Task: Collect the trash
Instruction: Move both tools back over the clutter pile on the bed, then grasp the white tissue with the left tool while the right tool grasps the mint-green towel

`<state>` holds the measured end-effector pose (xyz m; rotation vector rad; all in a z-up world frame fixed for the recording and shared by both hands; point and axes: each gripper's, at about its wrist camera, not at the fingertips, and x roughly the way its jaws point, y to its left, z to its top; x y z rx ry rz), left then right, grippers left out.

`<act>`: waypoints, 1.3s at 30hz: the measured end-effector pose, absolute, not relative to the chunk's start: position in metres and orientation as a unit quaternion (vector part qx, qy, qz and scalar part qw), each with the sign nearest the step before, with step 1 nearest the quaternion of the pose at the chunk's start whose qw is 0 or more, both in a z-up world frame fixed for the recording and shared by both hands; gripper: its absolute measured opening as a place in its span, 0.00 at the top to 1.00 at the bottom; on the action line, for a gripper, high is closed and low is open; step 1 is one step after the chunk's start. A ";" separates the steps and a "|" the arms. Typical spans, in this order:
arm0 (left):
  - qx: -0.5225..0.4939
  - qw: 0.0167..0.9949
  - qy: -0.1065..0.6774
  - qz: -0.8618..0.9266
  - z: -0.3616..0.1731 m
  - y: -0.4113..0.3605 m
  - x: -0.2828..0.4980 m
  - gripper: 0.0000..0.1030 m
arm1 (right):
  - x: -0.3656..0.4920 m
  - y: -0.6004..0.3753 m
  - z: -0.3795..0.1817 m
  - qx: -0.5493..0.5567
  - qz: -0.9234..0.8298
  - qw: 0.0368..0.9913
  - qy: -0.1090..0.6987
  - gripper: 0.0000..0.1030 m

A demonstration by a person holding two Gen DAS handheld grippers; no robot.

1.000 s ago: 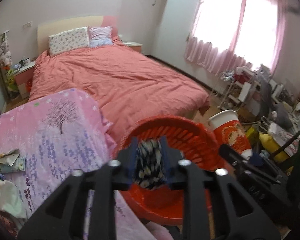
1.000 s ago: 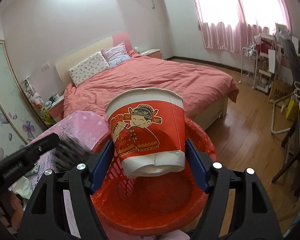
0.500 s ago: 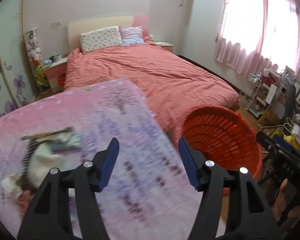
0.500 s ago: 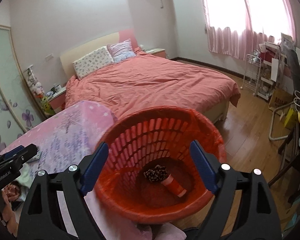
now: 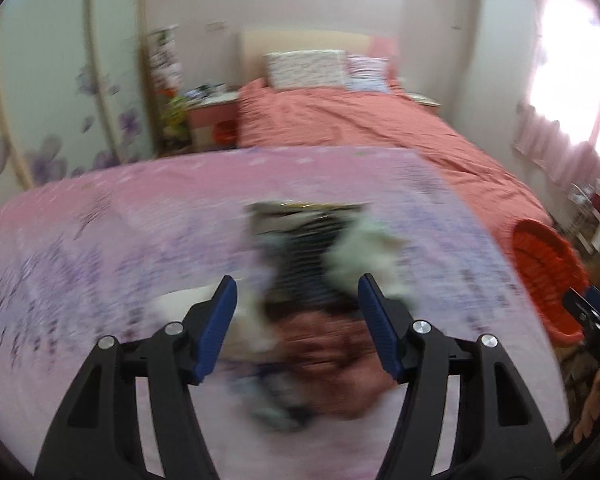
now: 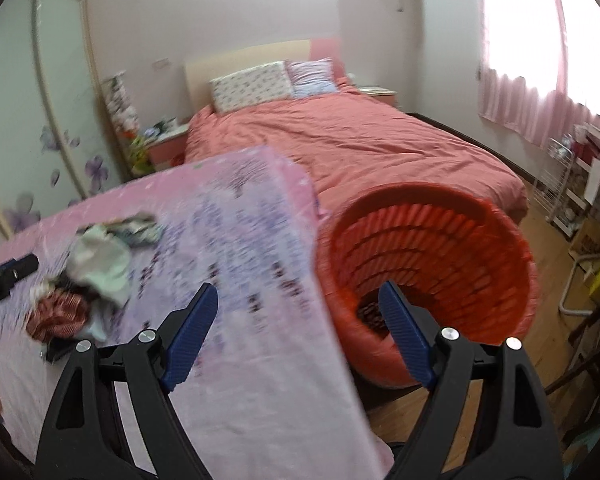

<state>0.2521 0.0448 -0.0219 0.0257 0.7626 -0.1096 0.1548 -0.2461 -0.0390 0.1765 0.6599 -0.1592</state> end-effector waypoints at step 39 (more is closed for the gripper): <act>-0.055 0.903 0.423 -0.053 -0.085 0.102 0.289 0.43 | 0.243 -0.111 -0.067 0.071 0.074 0.917 0.386 0.94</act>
